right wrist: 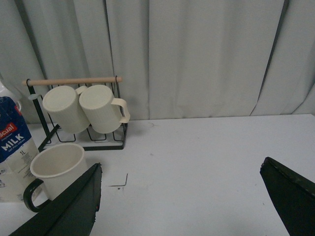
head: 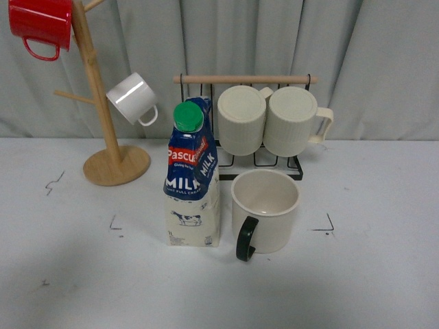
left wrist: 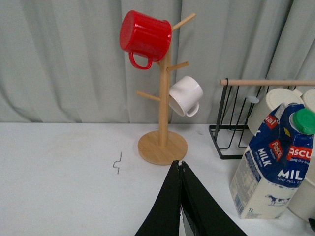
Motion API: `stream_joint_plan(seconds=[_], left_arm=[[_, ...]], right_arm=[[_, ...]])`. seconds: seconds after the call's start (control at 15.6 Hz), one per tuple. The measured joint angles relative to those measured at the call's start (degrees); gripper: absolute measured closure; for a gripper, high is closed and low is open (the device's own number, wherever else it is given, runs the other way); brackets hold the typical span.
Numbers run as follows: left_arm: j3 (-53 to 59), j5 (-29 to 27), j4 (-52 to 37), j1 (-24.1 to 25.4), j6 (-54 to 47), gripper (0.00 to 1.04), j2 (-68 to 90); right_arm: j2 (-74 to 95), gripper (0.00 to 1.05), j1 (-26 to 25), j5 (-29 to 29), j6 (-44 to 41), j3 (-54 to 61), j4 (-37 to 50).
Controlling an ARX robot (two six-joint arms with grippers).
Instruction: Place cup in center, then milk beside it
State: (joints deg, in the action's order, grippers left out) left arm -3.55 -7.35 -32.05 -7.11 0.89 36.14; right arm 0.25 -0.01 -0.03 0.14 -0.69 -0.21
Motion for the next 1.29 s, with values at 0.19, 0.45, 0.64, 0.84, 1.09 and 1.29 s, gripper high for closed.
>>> stream_joint_plan(seconds=[0.19, 0.45, 0.64, 0.84, 1.09, 1.29], left_arm=[[2.75, 6.84, 0.74, 6.56, -0.09, 1.03, -5.01], [2.95, 7.34, 8.50, 6.95, -0.07, 1.03, -12.79], [2.95, 7.34, 13.88, 6.99, -0.07, 1.03, -17.99], [2.95, 7.34, 18.14, 6.99, -0.07, 1.03, -22.21], [2.95, 7.34, 21.49, 6.99, -0.07, 1.03, -25.49], [2.95, 7.34, 22.16, 6.99, -0.07, 1.03, -26.43]], right_arm=[[0.00, 0.06, -0.02, 0.00, 0.00, 0.00, 0.04], [0.00, 0.06, 0.00, 0.02, 0.00, 0.00, 0.02], [0.00, 0.06, 0.00, 0.00, 0.00, 0.00, 0.02], [0.00, 0.06, 0.00, 0.02, 0.00, 0.00, 0.00], [0.00, 0.06, 0.00, 0.00, 0.00, 0.00, 0.00], [0.00, 0.06, 0.00, 0.00, 0.00, 0.00, 0.00]])
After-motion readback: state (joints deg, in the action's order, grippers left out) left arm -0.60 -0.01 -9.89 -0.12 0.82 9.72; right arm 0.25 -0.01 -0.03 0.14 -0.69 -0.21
